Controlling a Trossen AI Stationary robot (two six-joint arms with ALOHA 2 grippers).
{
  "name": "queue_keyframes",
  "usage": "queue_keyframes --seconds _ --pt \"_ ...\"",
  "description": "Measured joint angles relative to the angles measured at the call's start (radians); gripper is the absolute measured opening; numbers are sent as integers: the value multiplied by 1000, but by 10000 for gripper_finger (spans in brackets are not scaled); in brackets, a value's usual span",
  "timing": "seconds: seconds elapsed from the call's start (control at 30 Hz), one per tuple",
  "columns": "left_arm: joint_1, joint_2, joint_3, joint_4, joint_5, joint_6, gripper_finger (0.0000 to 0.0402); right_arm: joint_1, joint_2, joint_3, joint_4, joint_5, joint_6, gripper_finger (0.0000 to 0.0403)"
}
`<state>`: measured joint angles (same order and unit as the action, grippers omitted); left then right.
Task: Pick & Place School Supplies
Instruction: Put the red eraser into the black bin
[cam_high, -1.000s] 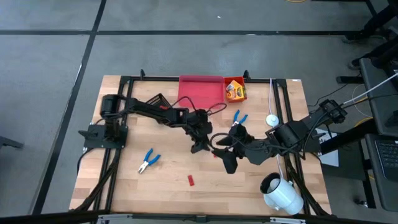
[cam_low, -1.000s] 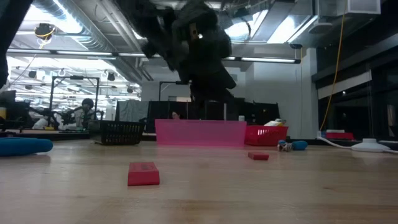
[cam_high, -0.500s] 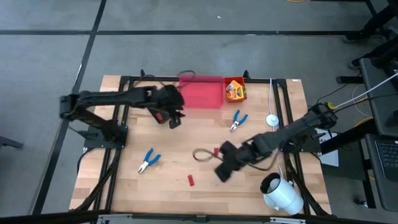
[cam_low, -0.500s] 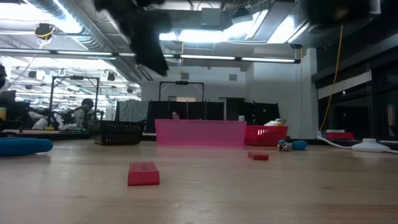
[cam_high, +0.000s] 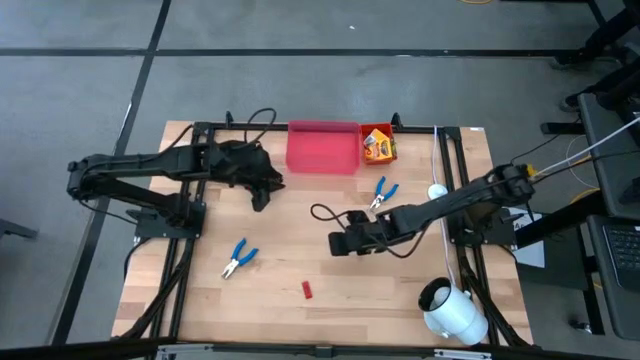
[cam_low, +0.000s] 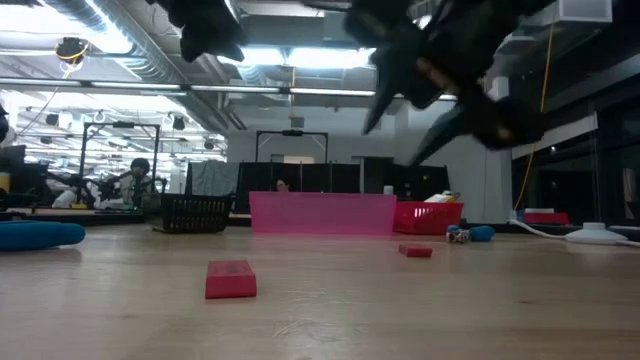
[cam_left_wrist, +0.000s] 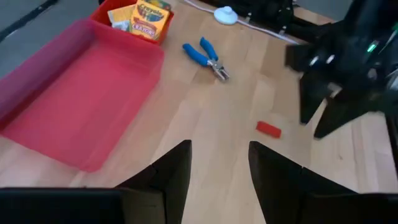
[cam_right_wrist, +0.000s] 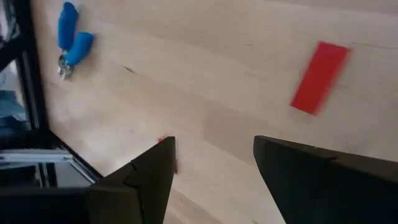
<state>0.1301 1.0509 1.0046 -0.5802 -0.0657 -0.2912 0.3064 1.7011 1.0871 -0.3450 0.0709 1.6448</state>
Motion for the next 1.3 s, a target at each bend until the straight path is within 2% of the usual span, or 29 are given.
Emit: queue_keyframes --seconds 0.4,0.6,1.3 --pt "-80 -29 0 33 -36 -38 157 -54 129 -2 3 -3 -10 223" --pt "-97 -31 0 37 -42 -43 157 -61 131 -2 -19 27 -25 223" --pt "-102 -41 0 38 -45 -63 157 -61 131 -2 -49 19 -57 223"
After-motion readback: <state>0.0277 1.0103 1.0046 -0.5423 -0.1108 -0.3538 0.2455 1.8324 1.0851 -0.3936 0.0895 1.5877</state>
